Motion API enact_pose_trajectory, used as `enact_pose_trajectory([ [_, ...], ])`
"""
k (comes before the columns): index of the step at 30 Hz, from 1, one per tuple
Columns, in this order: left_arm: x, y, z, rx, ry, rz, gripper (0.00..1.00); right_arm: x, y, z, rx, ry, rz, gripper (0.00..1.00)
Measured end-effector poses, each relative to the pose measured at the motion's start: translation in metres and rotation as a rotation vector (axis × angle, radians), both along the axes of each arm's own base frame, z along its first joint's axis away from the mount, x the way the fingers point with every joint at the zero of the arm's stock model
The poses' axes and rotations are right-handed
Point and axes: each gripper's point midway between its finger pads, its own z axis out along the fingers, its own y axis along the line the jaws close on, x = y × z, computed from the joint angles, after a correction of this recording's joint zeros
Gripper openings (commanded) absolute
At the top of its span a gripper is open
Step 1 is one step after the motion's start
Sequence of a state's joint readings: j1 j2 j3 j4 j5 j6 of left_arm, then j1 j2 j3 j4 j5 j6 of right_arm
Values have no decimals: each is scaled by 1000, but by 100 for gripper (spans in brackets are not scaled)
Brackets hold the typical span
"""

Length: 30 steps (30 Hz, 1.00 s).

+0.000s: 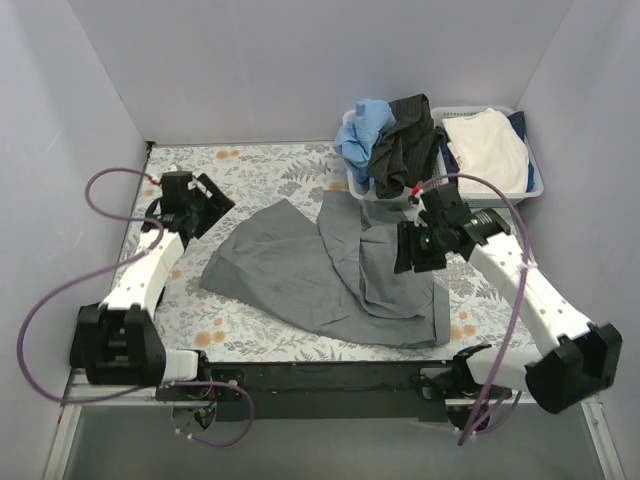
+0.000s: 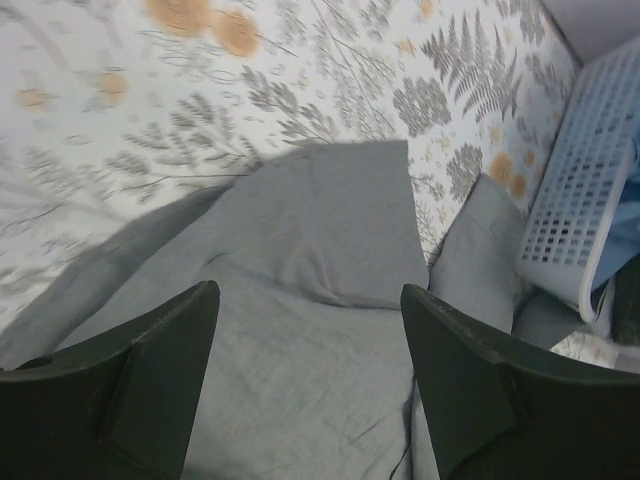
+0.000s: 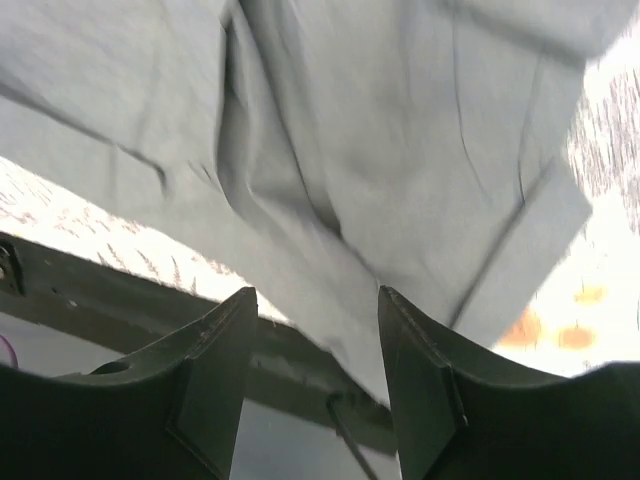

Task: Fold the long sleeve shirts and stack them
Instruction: Flatten the shirt out

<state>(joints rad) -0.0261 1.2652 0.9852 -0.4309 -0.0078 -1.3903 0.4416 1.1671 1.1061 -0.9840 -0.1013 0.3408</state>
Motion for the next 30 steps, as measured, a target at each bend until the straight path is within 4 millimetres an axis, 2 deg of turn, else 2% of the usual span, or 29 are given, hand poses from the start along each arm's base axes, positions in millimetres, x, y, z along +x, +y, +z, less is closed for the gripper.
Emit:
enact_pose_trajectory([
  [3, 28, -29, -26, -26, 44, -144, 73, 37, 23, -5, 27, -14, 46, 59],
  [5, 44, -58, -49, -26, 90, -252, 73, 60, 41, -13, 43, 0, 82, 58],
  [7, 57, -86, -62, -14, 117, -337, 73, 84, 58, -23, 54, 4, 115, 58],
  [9, 69, -112, -74, -1, 139, -396, 72, 100, 72, -35, 55, 6, 144, 58],
  [12, 82, -140, -90, 28, 162, -447, 71, 106, 82, -49, 49, 20, 177, 58],
  [16, 92, -151, -115, 105, 220, -458, 68, 103, 93, -57, 45, 27, 217, 58],
  [20, 93, -147, -144, 173, 293, -442, 67, 100, 108, -64, 49, 33, 255, 62],
  [22, 95, -144, -142, 196, 294, -427, 69, 99, 114, -73, 43, 49, 268, 68],
  [27, 94, -133, -146, 259, 314, -385, 69, 98, 119, -101, -3, 103, 277, 71],
  [29, 93, -129, -147, 285, 319, -374, 66, 100, 117, -109, -23, 115, 273, 68],
  [30, 94, -126, -148, 302, 323, -365, 64, 101, 117, -112, -28, 119, 271, 63],
])
